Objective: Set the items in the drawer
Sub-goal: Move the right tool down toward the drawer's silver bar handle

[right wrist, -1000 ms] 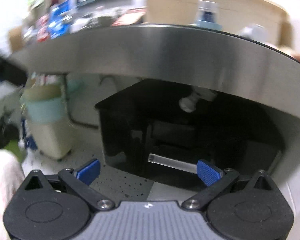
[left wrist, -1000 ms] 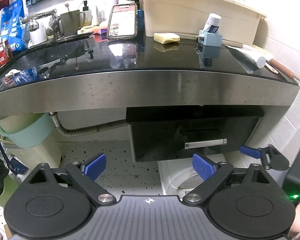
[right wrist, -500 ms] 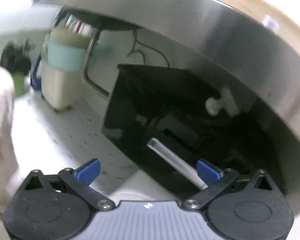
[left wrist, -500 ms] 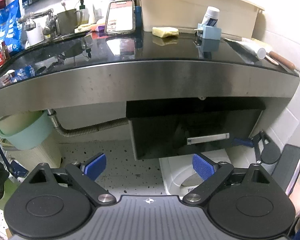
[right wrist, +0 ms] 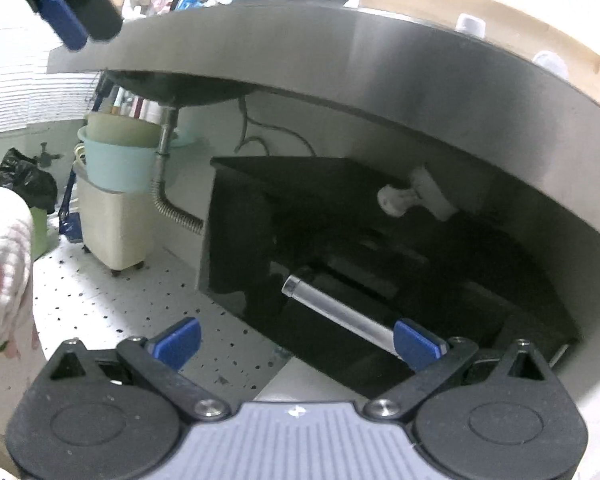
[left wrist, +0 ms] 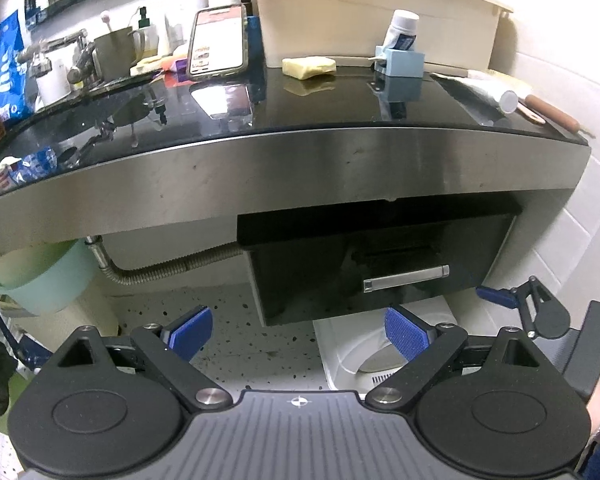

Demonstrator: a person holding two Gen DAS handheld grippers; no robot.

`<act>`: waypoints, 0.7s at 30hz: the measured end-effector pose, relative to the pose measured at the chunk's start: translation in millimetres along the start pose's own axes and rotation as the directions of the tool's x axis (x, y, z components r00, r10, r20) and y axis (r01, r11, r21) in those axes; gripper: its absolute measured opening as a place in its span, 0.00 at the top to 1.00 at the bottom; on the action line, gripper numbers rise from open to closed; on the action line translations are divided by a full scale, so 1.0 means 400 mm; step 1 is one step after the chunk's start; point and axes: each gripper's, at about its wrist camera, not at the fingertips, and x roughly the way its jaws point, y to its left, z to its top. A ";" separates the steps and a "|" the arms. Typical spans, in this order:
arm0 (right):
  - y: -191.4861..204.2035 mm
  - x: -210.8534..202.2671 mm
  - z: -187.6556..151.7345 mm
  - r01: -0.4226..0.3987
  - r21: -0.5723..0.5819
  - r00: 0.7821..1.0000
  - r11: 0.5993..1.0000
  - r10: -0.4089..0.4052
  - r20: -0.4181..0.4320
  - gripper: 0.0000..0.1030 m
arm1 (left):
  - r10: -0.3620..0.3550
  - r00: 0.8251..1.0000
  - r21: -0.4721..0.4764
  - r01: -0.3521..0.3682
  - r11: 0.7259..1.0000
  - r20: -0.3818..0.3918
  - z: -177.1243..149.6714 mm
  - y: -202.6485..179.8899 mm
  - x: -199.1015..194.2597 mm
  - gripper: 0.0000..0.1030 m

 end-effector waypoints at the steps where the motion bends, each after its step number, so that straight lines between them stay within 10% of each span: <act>1: -0.006 0.007 0.001 -0.004 0.010 1.000 1.000 0.004 -0.006 0.00 | 0.002 1.000 0.002 -0.002 1.000 -0.001 0.004 -0.003 -0.002 0.09; 21: -0.008 0.064 -0.006 -0.030 0.039 0.987 0.999 0.036 -0.156 0.00 | -0.024 0.999 -0.001 0.024 1.000 0.022 0.022 -0.007 -0.065 0.09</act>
